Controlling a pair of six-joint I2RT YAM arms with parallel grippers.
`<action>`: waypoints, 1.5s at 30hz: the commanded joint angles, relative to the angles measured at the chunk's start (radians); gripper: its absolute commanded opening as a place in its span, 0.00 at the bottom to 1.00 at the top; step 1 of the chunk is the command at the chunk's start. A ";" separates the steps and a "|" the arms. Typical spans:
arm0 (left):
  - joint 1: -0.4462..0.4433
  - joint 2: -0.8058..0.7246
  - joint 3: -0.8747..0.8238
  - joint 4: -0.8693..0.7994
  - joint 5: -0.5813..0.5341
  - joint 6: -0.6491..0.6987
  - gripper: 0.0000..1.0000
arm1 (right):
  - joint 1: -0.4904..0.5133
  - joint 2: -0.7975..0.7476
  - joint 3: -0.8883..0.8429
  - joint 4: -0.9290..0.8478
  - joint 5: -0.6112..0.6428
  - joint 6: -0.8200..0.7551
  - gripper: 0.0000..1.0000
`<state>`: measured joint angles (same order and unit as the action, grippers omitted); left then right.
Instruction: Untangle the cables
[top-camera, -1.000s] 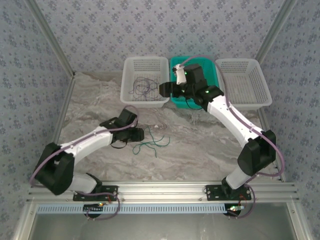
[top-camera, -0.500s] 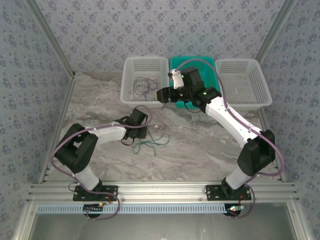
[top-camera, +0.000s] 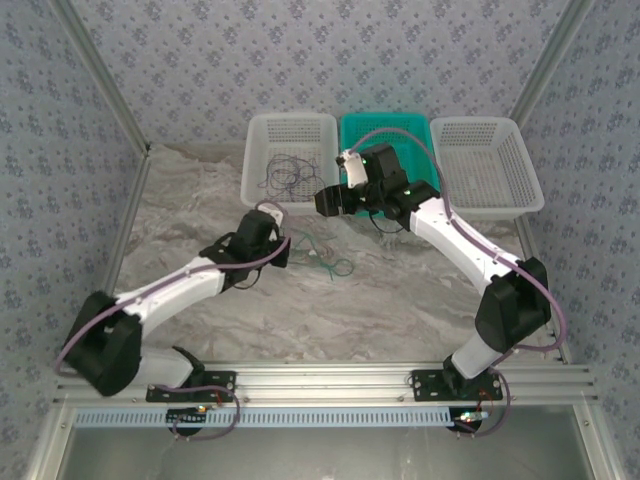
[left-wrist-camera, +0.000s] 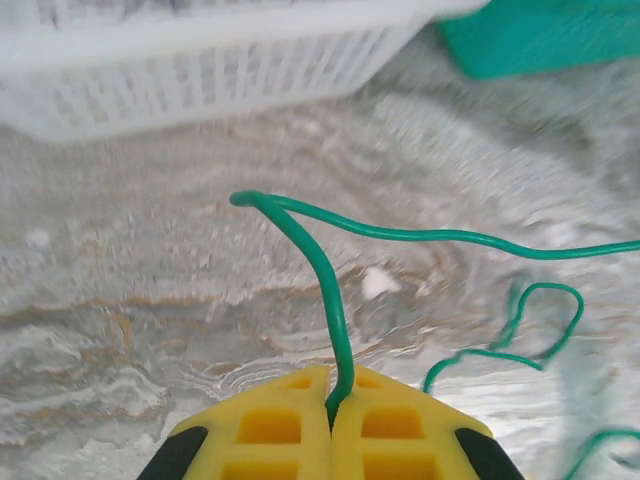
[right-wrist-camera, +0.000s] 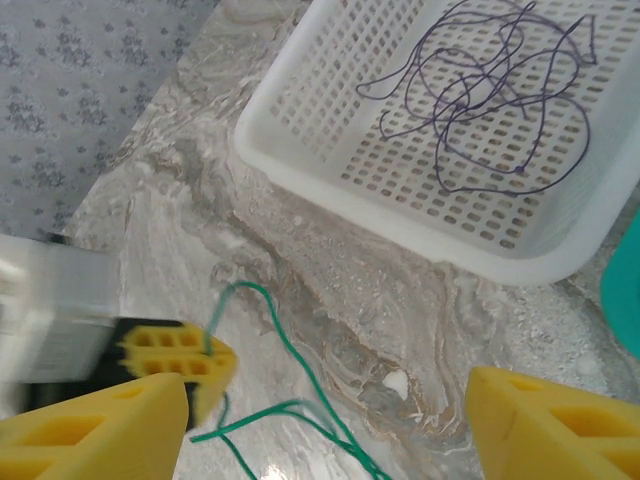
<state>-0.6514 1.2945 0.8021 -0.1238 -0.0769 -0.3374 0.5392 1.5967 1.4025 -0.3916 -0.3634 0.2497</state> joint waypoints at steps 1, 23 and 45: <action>-0.010 -0.077 0.045 -0.085 0.016 0.091 0.00 | 0.001 -0.006 -0.025 0.024 -0.076 -0.021 0.76; -0.047 -0.227 0.094 -0.158 0.002 0.158 0.00 | 0.076 0.137 0.016 0.083 -0.306 -0.029 0.00; -0.046 -0.198 -0.234 0.586 0.171 -0.407 0.54 | 0.085 0.078 -0.019 0.345 -0.331 0.241 0.00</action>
<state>-0.6903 1.0824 0.5636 0.2642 0.0521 -0.6426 0.6205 1.6882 1.3861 -0.1024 -0.6704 0.4377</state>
